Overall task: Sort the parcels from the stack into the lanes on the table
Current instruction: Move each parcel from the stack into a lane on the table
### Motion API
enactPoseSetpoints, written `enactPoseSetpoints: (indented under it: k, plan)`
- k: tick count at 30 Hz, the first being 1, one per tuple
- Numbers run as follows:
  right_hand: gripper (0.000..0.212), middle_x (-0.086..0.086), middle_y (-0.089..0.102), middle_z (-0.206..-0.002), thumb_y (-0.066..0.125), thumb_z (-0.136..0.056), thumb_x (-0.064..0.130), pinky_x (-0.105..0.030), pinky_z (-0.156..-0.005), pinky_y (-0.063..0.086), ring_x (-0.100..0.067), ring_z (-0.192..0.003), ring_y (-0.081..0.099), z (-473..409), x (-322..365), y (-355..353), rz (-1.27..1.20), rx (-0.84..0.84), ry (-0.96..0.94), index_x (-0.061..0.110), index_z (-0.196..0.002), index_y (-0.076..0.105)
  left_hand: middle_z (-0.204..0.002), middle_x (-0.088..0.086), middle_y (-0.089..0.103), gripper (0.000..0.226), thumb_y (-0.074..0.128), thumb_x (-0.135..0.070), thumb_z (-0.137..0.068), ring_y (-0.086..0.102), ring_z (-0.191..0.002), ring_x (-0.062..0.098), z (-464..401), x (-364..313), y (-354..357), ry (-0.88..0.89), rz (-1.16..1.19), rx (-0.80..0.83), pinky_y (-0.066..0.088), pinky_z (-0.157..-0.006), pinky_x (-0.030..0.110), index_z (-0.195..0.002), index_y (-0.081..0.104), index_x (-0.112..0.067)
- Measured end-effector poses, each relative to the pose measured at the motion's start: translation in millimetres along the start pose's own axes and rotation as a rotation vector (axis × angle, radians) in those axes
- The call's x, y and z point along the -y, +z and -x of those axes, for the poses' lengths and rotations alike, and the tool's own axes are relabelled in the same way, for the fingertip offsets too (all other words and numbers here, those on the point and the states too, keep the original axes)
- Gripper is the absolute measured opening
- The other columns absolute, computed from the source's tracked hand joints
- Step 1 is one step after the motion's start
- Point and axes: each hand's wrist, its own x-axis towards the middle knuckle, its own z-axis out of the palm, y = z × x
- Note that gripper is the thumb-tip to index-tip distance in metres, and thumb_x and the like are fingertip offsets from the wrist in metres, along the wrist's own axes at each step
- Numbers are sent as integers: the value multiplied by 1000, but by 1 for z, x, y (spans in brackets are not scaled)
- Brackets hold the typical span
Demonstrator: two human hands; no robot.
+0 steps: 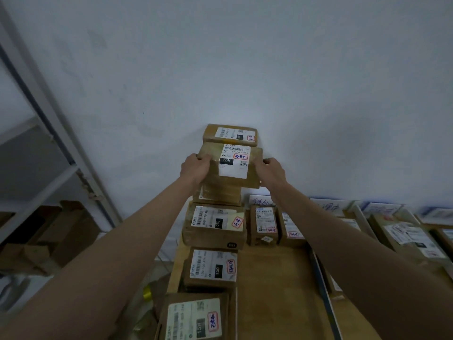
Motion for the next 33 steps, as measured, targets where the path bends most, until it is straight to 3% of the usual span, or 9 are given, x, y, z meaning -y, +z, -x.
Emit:
enactPoseSetpoints:
  k: [3, 5, 9, 13, 17, 20, 22, 28, 33]
  plan:
    - [69, -7, 49, -139, 61, -91, 46, -33, -65, 61, -30, -105, 65, 22, 1, -26, -41, 99, 6, 21, -147, 31, -120, 4, 55, 42, 49, -40, -99, 51, -104, 22, 19, -7, -10, 67, 32, 12, 40, -84, 34, -131, 53, -12]
    - [63, -5, 53, -133, 61, -92, 45, -32, -59, 61, -30, -94, 71, 44, 0, -46, -57, 223, 27, 18, -144, 39, -118, 2, 58, 39, 52, -40, -97, 53, -104, 21, 32, -13, -19, 125, 20, 15, 40, -82, 32, -125, 59, -14]
    - [53, -13, 68, -111, 57, -93, 54, -31, -75, 61, -25, -90, 73, 86, -9, -86, 2, 487, 84, 10, -123, 63, -121, 1, 59, 44, 53, -45, -96, 53, -112, 20, 57, -17, -22, 164, -43, 101, 38, -89, 32, -128, 61, -15]
    - [59, -10, 71, -114, 60, -92, 52, -33, -92, 56, -21, -103, 70, 111, -27, -112, 21, 549, 122, 4, -126, 61, -120, 4, 64, 40, 52, -47, -96, 57, -113, 23, 88, -16, -6, 172, -66, 223, 42, -92, 36, -120, 64, -17]
    - [45, -10, 72, -110, 64, -94, 37, -26, -75, 60, -19, -92, 74, 138, -42, -141, -22, 502, 172, 1, -120, 61, -114, -1, 64, 32, 54, -50, -94, 59, -107, 19, 118, -7, 21, 195, -87, 302, 48, -94, 35, -105, 66, -22]
    - [27, -8, 70, -111, 63, -96, 33, -31, -81, 61, -20, -98, 72, 155, -63, -167, -23, 427, 216, 9, -109, 62, -110, -3, 61, 33, 49, -47, -99, 57, -99, 14, 144, -7, 49, 264, -141, 323, 44, -78, 25, -113, 61, -20]
    - [30, -8, 70, -112, 63, -96, 30, -34, -82, 61, -21, -100, 70, 165, -77, -183, -37, 338, 253, 7, -116, 60, -112, 2, 65, 42, 44, -48, -101, 59, -95, 14, 157, -7, 68, 312, -217, 326, 47, -85, 32, -117, 61, -13]
    - [31, -8, 69, -101, 60, -98, 27, -33, -73, 61, -19, -88, 69, 194, -126, -229, -64, 101, 348, 5, -119, 57, -142, 10, 51, 57, 39, -52, -100, 51, -125, 29, 193, 7, 123, 514, -661, 339, 44, -103, 40, -137, 53, -11]
    - [36, -6, 66, -101, 57, -98, 32, -30, -68, 54, -19, -86, 64, 205, -175, -265, -80, -104, 429, 7, -124, 55, -137, 10, 52, 55, 38, -52, -100, 52, -122, 29, 224, 31, 178, 648, -879, 357, 45, -99, 40, -136, 53, -12]
